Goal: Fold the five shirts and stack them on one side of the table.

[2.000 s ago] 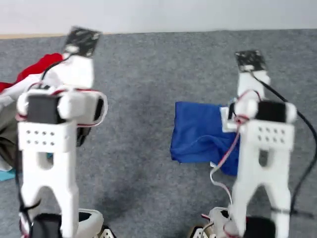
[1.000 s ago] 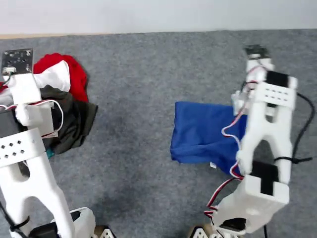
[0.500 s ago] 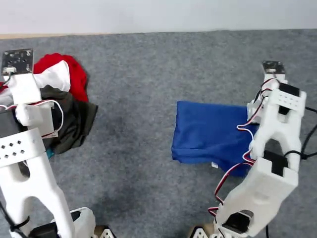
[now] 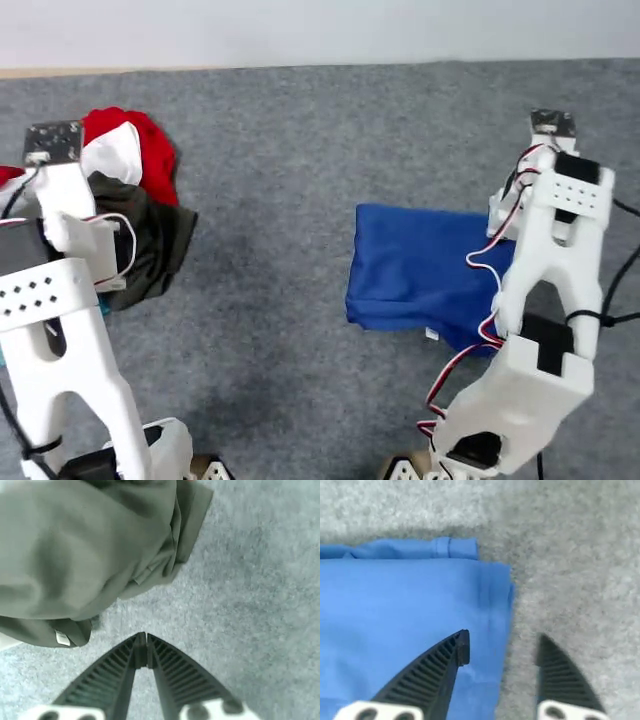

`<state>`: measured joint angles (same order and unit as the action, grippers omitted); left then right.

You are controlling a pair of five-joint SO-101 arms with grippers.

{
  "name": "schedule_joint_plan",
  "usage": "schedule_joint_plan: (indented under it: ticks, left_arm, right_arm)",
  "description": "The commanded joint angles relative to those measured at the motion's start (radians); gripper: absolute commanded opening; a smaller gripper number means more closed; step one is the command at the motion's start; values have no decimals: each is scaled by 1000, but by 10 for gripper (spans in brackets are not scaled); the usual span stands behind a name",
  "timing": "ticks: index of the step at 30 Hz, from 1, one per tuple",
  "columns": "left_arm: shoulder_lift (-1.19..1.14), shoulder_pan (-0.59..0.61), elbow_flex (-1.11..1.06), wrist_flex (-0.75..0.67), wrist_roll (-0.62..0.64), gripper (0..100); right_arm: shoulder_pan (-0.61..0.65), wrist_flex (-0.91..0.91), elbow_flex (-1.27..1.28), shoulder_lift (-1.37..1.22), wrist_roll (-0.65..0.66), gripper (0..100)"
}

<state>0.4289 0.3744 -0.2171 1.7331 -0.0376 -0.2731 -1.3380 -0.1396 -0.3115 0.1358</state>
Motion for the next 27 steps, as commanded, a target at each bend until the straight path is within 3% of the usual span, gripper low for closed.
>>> schedule_joint_plan:
  ticks: [1, 9, 17, 27]
  left_arm:
    - [32, 9, -4, 20, -2, 6]
    - [32, 9, -4, 20, -2, 6]
    - [32, 9, -4, 20, -2, 6]
    - [32, 9, -4, 20, -2, 6]
  right_arm:
    - [31, 36, -44, -30, -31, 249]
    - [48, 117, -44, -131, -64, 218]
    - [47, 117, -46, -127, -58, 9]
    - [30, -2, -281, -130, -57, 10]
